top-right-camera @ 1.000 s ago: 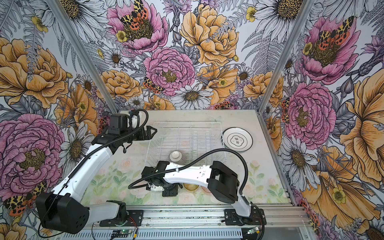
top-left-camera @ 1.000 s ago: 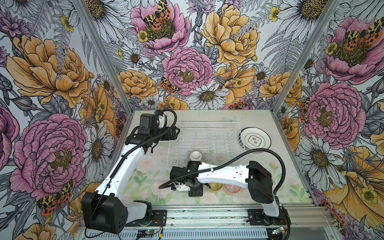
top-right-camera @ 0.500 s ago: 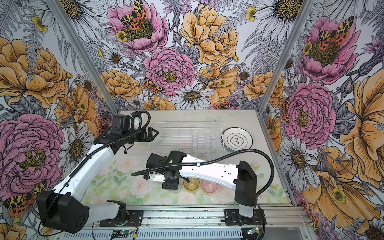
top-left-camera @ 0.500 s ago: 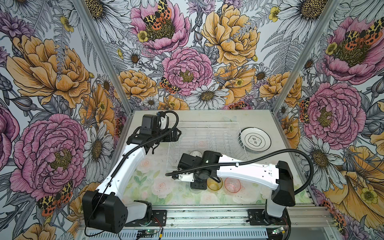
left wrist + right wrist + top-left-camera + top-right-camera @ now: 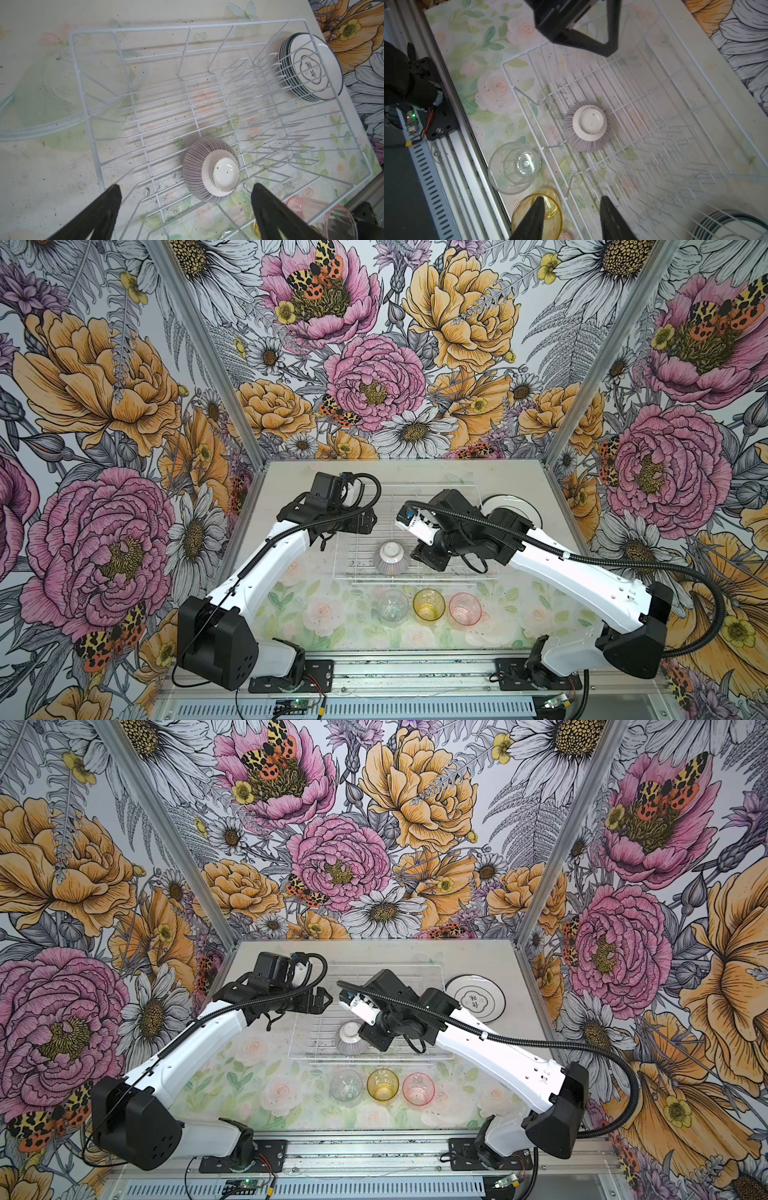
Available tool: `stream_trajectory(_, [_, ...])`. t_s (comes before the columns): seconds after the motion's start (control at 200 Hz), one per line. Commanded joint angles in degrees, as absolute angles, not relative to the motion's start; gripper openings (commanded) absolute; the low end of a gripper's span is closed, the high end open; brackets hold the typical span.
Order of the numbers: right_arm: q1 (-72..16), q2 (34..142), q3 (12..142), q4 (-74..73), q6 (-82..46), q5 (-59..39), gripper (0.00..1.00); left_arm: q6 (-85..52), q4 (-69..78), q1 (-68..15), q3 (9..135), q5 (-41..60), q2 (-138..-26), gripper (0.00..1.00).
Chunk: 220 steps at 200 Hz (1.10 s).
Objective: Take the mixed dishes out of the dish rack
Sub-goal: 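Lower the left gripper over the striped bowl while the right gripper rises back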
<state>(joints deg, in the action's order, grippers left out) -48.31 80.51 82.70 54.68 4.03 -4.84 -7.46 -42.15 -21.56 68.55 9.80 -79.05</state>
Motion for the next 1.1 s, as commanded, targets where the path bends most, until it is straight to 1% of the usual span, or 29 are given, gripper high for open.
stream_trajectory(0.0, [-45.78,76.67,79.86,49.40,0.15,-7.60,0.47,-6.06,-43.76,-23.18,70.55,6.38,-80.68,0.99])
stream_trajectory(0.085, [-45.79,75.27,78.33,48.87,-0.24,-7.06,0.47,-5.58,-44.64,-25.04,71.72,5.83,-82.49,0.99])
stream_trajectory(0.115, [-43.89,74.88,77.92,48.78,-0.44,-6.84,0.47,-5.24,-45.22,-26.15,72.42,5.21,-83.22,0.99])
stream_trajectory(0.29, [-41.26,73.05,75.02,46.51,-1.48,-6.40,0.48,-4.08,-52.04,-33.23,78.18,-2.71,-89.48,0.99])
stream_trajectory(0.385, [-39.82,72.22,73.50,44.74,-2.22,-6.67,0.48,-4.11,-55.07,-35.94,80.70,-3.47,-92.92,0.99])
stream_trajectory(0.425, [-39.28,71.92,72.85,44.24,-2.44,-6.82,0.48,-4.26,-56.20,-36.84,81.49,-3.65,-94.26,0.95])
stream_trajectory(0.495, [-38.29,71.32,71.71,43.38,-2.74,-6.78,0.48,-4.82,-57.58,-37.65,82.56,-2.98,-96.51,0.78])
stream_trajectory(0.51, [-38.11,71.22,71.45,43.26,-2.83,-6.78,0.48,-4.83,-57.77,-37.85,82.65,-2.59,-96.92,0.75])
stream_trajectory(0.53, [-37.74,70.96,71.10,42.96,-2.97,-6.91,0.48,-5.04,-57.90,-38.00,82.78,-2.27,-97.45,0.74])
stream_trajectory(0.585, [-36.85,70.47,70.18,42.47,-3.35,-7.11,0.48,-5.70,-58.16,-38.52,82.96,-1.85,-98.47,0.77])
stream_trajectory(0.651, [-35.96,69.69,69.10,41.87,-3.58,-7.65,0.48,-6.55,-58.70,-39.17,83.21,-2.96,-99.04,0.87])
stream_trajectory(0.681, [-35.59,69.38,68.66,41.63,-3.73,-7.82,0.48,-6.64,-58.87,-39.38,83.39,-3.32,-99.22,0.89])
stream_trajectory(0.866, [-33.47,67.45,66.00,40.09,-4.22,-9.03,0.48,-7.37,-59.59,-40.30,84.37,-2.84,-100.91,0.89])
stream_trajectory(1.011, [-32.20,66.64,64.76,39.12,-4.44,-9.83,0.48,-7.65,-59.59,-40.92,85.22,-2.05,-102.43,0.83])
stream_trajectory(1.096, [-31.55,66.37,64.19,38.94,-4.47,-10.40,0.48,-7.67,-59.59,-40.96,85.52,-1.65,-103.00,0.82])
